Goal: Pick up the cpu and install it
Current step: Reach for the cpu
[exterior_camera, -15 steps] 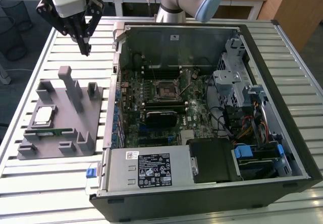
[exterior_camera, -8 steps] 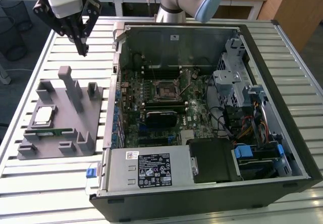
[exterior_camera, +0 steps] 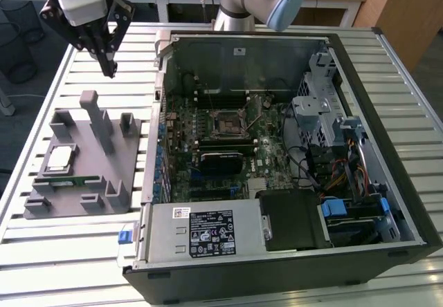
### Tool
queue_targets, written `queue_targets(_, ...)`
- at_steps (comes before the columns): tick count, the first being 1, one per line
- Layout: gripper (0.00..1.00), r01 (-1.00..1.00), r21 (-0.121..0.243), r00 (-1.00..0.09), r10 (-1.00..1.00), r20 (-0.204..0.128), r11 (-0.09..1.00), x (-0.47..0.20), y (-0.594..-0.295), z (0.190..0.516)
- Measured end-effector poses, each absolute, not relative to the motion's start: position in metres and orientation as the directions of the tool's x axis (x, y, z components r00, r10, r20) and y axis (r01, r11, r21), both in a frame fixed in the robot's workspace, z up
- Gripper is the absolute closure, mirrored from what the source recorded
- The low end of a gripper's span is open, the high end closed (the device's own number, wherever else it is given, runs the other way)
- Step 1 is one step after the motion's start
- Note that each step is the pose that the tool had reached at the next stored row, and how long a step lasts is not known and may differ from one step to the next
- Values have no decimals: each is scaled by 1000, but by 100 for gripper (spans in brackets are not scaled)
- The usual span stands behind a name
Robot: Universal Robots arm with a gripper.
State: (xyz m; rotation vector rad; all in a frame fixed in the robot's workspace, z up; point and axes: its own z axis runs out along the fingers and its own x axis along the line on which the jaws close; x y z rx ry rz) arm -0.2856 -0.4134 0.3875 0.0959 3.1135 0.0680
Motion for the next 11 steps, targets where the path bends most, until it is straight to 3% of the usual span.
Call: queue_targets(11, 89, 57, 44, -998, 58, -25, 997, -296, -413, 386)
